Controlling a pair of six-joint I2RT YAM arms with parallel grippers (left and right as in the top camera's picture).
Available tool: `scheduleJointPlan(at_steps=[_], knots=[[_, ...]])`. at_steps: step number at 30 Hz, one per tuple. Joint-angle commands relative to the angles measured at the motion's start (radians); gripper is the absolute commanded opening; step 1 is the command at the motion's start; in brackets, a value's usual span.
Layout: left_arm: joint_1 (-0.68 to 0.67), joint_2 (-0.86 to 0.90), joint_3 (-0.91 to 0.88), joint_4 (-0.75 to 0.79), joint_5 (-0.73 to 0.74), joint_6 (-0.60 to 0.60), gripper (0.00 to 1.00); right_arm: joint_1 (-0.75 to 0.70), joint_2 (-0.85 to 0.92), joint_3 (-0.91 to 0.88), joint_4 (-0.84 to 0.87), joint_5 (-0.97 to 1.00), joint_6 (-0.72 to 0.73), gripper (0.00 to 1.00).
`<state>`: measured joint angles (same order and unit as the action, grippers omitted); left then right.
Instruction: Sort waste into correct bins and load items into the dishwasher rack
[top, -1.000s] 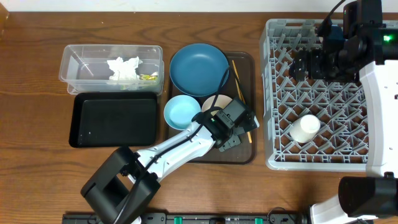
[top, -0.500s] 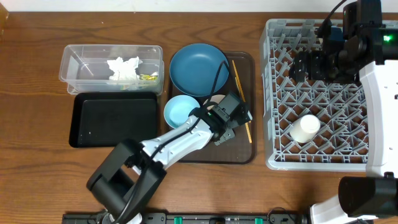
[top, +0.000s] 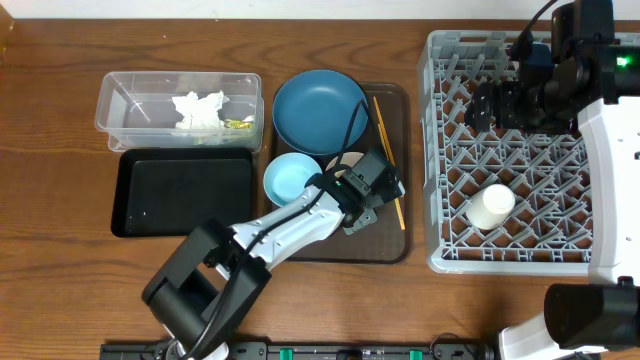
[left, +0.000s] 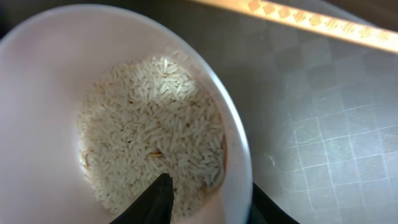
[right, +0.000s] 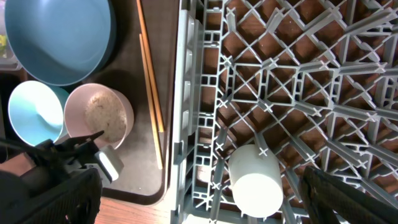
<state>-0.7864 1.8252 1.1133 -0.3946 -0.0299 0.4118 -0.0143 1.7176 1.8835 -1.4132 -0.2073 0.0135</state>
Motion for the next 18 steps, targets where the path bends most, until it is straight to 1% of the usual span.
scheduleJointPlan(at_steps=[1, 7, 10, 11, 15, 18], knots=[[0.002, -0.053, 0.012, -0.003, -0.005, -0.029, 0.3, 0.01, 0.003, -0.003, 0.0, -0.008, -0.015, 0.99], [0.002, -0.04, 0.008, -0.013, -0.004, -0.062, 0.2, 0.01, 0.003, -0.003, -0.001, -0.008, -0.015, 0.99], [0.002, -0.033, 0.007, -0.015, -0.004, -0.062, 0.19, 0.01, 0.003, -0.003, -0.004, -0.008, -0.015, 0.99], [0.002, -0.034, 0.007, -0.015, -0.004, -0.062, 0.13, 0.01, 0.003, -0.003, -0.005, -0.008, -0.015, 0.99], [0.002, -0.034, 0.007, -0.015, -0.004, -0.062, 0.07, 0.01, 0.003, -0.003, -0.008, -0.008, -0.015, 0.99], [0.0, -0.038, 0.007, -0.016, -0.004, -0.063, 0.06, 0.01, 0.003, -0.003, -0.013, -0.007, -0.015, 0.99]])
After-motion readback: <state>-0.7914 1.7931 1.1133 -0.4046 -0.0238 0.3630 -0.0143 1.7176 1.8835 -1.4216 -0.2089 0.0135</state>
